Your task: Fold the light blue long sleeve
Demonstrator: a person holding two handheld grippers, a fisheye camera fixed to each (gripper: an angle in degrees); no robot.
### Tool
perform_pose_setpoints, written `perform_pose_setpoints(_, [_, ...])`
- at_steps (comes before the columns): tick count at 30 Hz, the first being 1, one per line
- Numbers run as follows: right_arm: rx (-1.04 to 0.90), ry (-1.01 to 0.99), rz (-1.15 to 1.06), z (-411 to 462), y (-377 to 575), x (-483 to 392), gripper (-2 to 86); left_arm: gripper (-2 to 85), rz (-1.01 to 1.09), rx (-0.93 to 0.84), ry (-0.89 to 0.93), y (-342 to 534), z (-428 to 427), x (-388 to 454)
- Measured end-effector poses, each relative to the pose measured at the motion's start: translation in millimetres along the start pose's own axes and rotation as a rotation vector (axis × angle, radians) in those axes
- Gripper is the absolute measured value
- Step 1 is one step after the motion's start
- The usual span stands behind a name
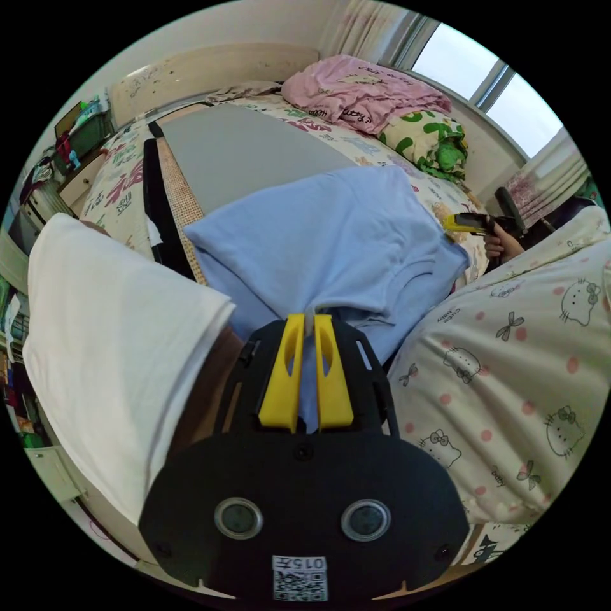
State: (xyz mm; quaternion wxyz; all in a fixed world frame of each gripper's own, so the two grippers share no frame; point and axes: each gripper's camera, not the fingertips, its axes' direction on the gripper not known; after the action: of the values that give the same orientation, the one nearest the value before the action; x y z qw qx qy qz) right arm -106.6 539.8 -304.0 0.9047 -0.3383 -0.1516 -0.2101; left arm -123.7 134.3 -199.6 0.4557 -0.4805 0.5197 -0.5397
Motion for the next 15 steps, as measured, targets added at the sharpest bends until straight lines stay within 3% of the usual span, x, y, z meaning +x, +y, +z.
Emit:
perform_pose_setpoints(2, [-0.047,0.013,0.014,0,-1,-3,8.3,0.9,0.003,0.007,0.004,-2,-14,-1])
perform_pose_setpoints(8, [0.067,-0.011,-0.050,-88,34,-36,2.0,0.9,0.059,0.093,-0.003,-5,-85,13])
perform_pose_setpoints(15, [-0.069,0.123,-0.010,-96,67,-29,1.5,1.0,0.198,-0.108,-0.024,-14,-98,49])
